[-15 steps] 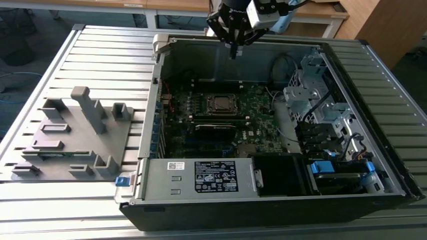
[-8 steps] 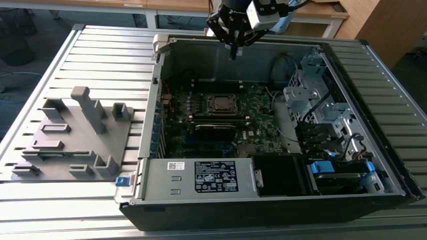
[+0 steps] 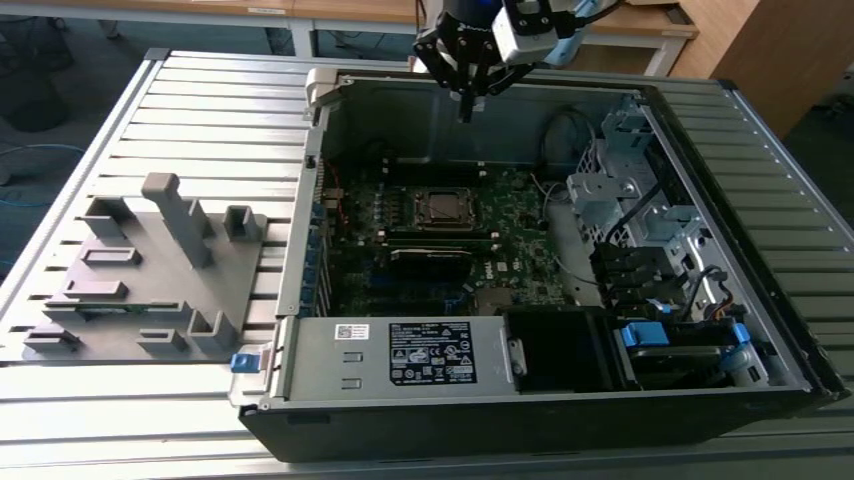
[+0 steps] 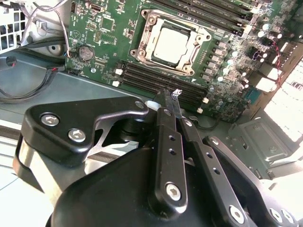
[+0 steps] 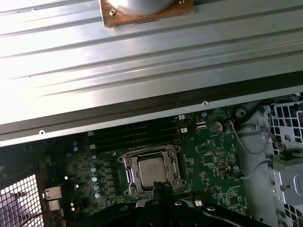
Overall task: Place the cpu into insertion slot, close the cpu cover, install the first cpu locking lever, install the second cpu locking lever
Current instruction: 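Install the second cpu locking lever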
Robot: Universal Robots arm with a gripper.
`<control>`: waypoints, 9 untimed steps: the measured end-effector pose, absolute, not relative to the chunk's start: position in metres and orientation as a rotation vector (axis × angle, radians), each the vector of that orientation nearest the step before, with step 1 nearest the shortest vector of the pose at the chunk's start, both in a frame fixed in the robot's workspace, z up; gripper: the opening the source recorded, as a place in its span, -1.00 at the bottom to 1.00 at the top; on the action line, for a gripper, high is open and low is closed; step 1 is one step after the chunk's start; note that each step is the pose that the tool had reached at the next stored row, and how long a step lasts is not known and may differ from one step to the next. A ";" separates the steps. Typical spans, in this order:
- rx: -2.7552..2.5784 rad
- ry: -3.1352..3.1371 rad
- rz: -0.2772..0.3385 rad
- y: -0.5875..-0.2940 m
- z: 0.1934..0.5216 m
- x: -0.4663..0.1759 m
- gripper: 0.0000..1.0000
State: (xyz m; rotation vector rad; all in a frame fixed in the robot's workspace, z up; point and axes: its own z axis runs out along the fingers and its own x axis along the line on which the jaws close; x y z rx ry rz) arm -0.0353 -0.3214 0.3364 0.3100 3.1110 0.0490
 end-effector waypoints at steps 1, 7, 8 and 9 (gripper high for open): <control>0.310 3.111 0.049 -0.321 0.336 -0.035 -0.80; 0.310 3.111 0.049 -0.322 0.336 -0.035 -0.80; 0.310 3.111 0.049 -0.323 0.336 -0.035 -0.80; 0.310 3.111 0.049 -0.324 0.336 -0.035 -0.80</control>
